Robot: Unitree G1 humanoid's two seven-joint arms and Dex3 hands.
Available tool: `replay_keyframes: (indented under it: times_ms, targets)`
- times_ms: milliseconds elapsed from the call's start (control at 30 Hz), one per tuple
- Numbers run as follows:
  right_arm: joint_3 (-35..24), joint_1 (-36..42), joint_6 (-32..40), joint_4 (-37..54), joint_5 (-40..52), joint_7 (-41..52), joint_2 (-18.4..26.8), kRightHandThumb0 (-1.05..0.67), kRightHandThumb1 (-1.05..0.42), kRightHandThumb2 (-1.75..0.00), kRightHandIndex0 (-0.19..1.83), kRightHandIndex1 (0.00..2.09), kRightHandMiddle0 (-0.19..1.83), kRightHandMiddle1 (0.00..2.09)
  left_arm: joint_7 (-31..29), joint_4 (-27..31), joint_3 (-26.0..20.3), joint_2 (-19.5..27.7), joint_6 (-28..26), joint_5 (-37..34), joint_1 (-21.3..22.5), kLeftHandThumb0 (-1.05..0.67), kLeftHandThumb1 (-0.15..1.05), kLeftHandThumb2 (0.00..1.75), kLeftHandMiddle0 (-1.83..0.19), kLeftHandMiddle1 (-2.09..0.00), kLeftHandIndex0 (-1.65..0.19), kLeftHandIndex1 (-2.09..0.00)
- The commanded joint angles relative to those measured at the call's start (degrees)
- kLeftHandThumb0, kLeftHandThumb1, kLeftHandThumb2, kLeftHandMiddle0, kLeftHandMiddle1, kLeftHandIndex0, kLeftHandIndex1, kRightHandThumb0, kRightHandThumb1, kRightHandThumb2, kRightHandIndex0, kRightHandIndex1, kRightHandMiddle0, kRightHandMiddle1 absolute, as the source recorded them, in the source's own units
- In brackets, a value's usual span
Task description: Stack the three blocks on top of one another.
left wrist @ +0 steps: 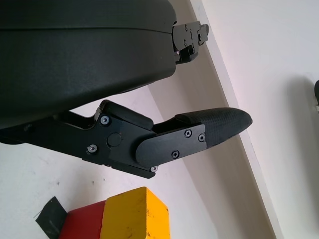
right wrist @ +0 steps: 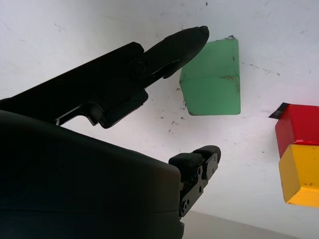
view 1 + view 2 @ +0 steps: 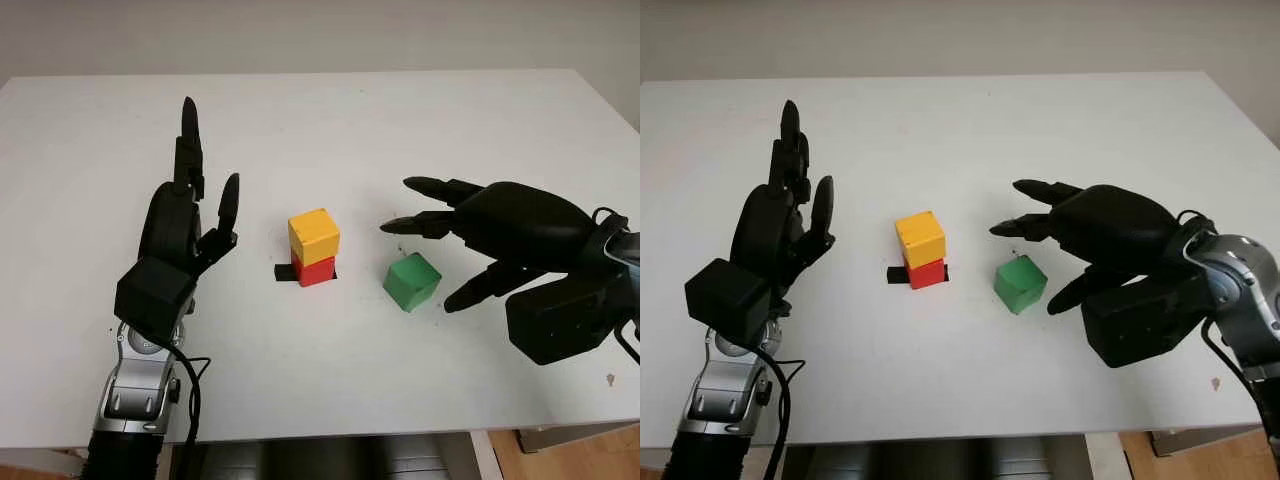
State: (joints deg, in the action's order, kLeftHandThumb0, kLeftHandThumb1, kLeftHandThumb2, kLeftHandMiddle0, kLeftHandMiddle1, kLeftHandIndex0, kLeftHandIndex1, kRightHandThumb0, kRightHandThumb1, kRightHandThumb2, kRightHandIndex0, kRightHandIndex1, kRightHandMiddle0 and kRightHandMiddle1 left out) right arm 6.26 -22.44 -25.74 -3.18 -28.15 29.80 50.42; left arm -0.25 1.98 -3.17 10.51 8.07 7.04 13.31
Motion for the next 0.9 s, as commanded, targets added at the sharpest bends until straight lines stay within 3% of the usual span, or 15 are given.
replay_keyframes:
  times_ms: [0,467,600,867]
  targets:
    - [0.4,0.3,-1.0,-0.9,-0.2,-1.1,-0.5,-0.60,-0.83,-0.05,0.03,0.06,0.45,0.12,0.3,1.1,-0.2,0.2,0.1,0.2,0.2,-0.78,1.05,0.69,0.19,-0.05,0.19,0.00]
    - [1.6,-0.5,-6.4,-6.9,-2.3,-7.5,-1.4,-0.57,-0.86,-0.06,0.12,0.08,0.58,0.26,0.2,0.8,-0.2,0.1,0.6,0.1,0.2,-0.77,1.05,0.69,0.19,-0.05,0.19,0.00]
    - [2.0,-0.6,-6.7,-7.6,-2.6,-8.4,-1.8,-0.56,-0.87,-0.06,0.15,0.06,0.33,0.79,0.4,0.6,-0.1,0.1,1.0,0.1,0.2,-0.77,1.05,0.69,0.19,-0.05,0.19,0.00]
    - [2.5,-1.3,-8.6,-9.7,-2.0,-9.1,-2.4,-0.52,-0.90,-0.06,0.17,0.06,0.27,1.04,0.4,0.9,-0.1,-0.1,0.9,-0.1,-0.1,-0.75,1.05,0.69,0.18,-0.05,0.19,0.00]
